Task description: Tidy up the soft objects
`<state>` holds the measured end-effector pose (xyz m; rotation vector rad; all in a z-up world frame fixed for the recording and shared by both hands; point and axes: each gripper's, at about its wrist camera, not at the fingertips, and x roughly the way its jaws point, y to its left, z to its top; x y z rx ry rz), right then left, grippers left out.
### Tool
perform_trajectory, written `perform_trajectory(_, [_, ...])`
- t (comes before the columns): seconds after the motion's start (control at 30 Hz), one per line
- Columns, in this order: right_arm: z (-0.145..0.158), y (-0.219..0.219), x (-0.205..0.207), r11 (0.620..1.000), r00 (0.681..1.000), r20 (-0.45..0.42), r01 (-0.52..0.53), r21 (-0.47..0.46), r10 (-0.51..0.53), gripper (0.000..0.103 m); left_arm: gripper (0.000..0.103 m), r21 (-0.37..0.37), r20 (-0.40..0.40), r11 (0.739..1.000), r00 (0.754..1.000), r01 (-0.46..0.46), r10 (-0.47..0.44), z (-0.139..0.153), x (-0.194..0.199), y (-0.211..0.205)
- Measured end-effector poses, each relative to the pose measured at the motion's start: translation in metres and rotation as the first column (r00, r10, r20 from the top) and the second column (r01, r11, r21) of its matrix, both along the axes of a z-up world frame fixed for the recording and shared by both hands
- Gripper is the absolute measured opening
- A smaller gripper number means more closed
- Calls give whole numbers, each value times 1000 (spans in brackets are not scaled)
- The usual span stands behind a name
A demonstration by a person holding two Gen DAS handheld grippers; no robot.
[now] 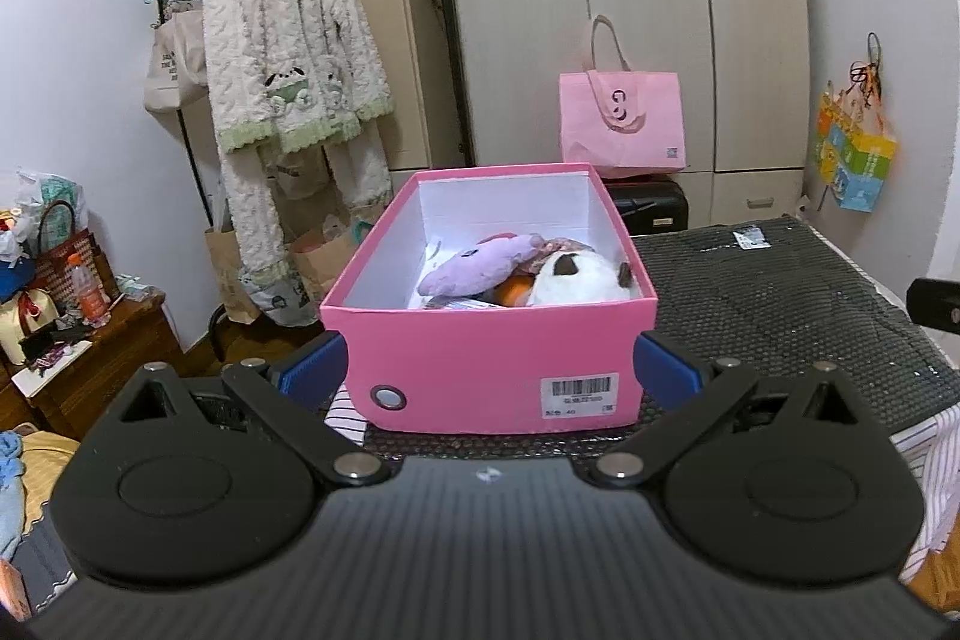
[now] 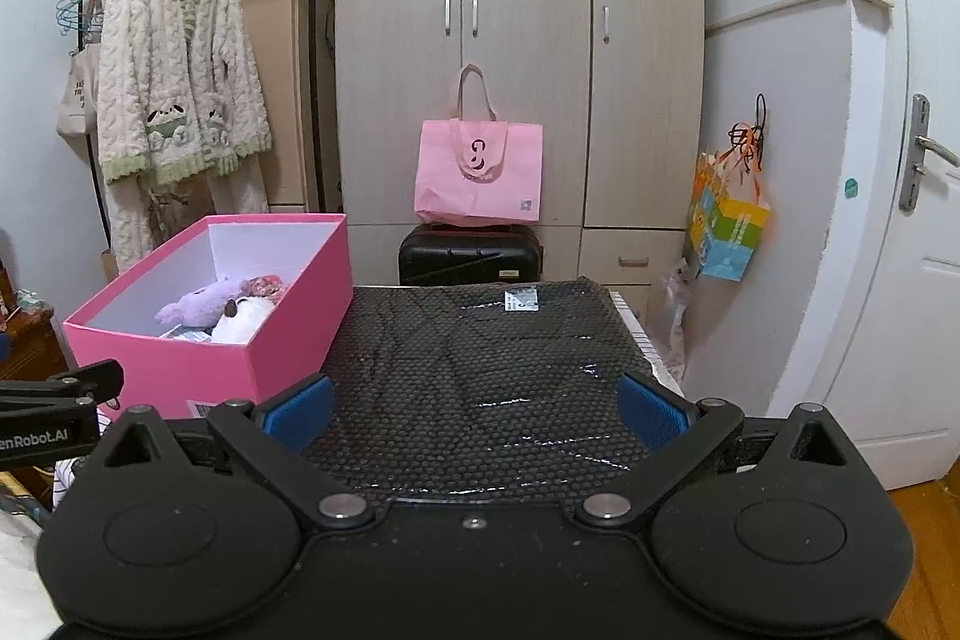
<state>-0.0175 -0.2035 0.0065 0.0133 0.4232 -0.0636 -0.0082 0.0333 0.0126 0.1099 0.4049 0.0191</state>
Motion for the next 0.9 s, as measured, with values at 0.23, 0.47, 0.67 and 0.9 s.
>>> perform_trajectory(0.23, [-2,5,1,1000,1000,-1,-12,-9,12,102,103,6,-10,1000,1000,-15,15,-2,2,1])
perform_trajectory(0.47, [-2,7,-1,1000,1000,4,-12,-13,12,102,103,2,-17,1000,1000,-9,9,-3,2,1])
perform_trajectory(0.67, [-3,6,-1,1000,1000,2,-13,-18,13,102,103,4,-20,1000,1000,-12,12,-4,3,2])
perform_trajectory(0.9, [-3,5,0,1000,1000,0,-13,-19,13,102,103,16,-6,1000,1000,-19,19,-4,0,1])
